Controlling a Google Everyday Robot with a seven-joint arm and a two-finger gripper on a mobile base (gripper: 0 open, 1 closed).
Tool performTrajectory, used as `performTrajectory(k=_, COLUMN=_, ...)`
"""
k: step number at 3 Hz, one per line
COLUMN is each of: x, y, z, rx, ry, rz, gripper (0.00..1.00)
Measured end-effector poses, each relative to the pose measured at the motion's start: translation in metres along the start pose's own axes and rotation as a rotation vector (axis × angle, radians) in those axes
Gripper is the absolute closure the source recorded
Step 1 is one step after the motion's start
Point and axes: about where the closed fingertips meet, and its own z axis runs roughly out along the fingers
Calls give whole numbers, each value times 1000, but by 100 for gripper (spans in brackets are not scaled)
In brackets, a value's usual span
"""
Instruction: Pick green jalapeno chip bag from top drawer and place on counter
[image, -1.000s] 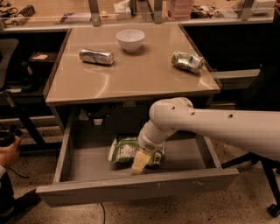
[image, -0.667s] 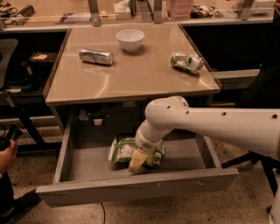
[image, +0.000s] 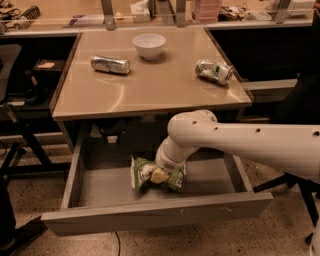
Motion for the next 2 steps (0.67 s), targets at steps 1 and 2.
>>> performTrajectory(k=1, x=-1, y=1, z=-1, rx=-1, ry=-3, rz=-1, gripper=89)
performTrajectory(k=2, x=-11, y=6, z=-31, rx=30, ry=-13, rz=21, gripper=100)
